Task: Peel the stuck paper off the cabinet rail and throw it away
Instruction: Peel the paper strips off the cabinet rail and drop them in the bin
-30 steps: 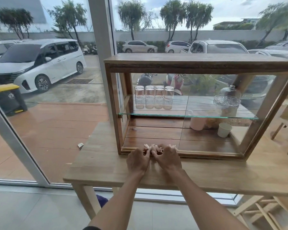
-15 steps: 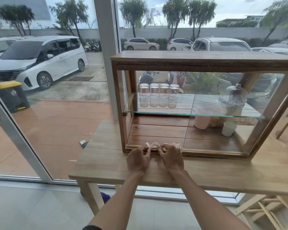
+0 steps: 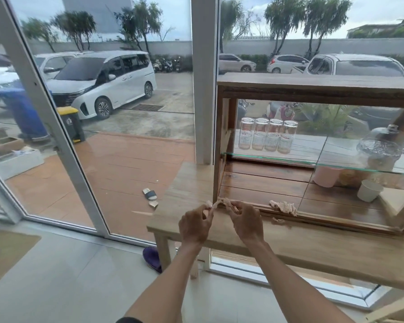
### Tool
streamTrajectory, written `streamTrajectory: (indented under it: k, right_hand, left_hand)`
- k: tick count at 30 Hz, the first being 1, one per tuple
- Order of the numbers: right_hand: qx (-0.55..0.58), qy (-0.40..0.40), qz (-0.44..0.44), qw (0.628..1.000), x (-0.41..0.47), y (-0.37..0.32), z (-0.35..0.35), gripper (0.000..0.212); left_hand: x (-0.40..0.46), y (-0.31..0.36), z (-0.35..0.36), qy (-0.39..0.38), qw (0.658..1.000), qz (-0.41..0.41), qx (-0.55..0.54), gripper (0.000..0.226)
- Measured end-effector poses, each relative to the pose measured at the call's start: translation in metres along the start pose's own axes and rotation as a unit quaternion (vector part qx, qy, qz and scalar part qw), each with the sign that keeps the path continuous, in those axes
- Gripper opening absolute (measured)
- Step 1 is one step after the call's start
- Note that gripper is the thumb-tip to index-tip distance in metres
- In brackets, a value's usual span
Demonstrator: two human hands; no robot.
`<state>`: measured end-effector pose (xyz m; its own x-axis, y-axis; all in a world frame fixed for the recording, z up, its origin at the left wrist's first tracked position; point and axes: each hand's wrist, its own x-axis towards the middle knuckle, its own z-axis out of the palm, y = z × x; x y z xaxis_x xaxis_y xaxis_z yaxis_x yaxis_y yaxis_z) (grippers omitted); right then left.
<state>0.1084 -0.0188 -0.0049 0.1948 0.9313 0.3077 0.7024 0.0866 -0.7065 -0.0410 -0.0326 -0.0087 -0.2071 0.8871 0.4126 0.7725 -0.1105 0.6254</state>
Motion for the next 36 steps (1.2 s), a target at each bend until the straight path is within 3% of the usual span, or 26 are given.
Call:
streamTrajectory:
  k: [9, 13, 18, 22, 28, 36]
  right_hand:
    - [0.045, -0.051, -0.062, 0.996, -0.047, -0.075, 0.075, 0.028]
    - [0.052, -0.121, -0.109, 0.985, -0.084, -0.123, 0.141, 0.033]
    - [0.052, -0.135, -0.094, 0.985, -0.104, -0.133, 0.166, 0.027]
    - [0.058, -0.21, -0.106, 0.97, -0.146, -0.161, 0.206, 0.021]
    - [0.05, -0.31, -0.117, 0.942, -0.205, -0.176, 0.264, 0.025]
    - [-0.01, -0.407, -0.118, 0.906, -0.259, -0.16, 0.319, 0.03]
  left_hand:
    - [-0.025, -0.092, -0.082, 0.045, 0.996, -0.066, 0.035, 0.025]
    - [-0.049, -0.161, -0.143, 0.086, 0.987, -0.109, 0.082, 0.023]
    - [-0.07, -0.191, -0.164, 0.084, 0.981, -0.143, 0.101, 0.02]
    - [-0.105, -0.243, -0.197, 0.109, 0.968, -0.193, 0.118, 0.019]
    - [-0.165, -0.303, -0.225, 0.093, 0.95, -0.264, 0.141, 0.018]
    - [-0.229, -0.361, -0.218, 0.0, 0.918, -0.375, 0.131, 0.024]
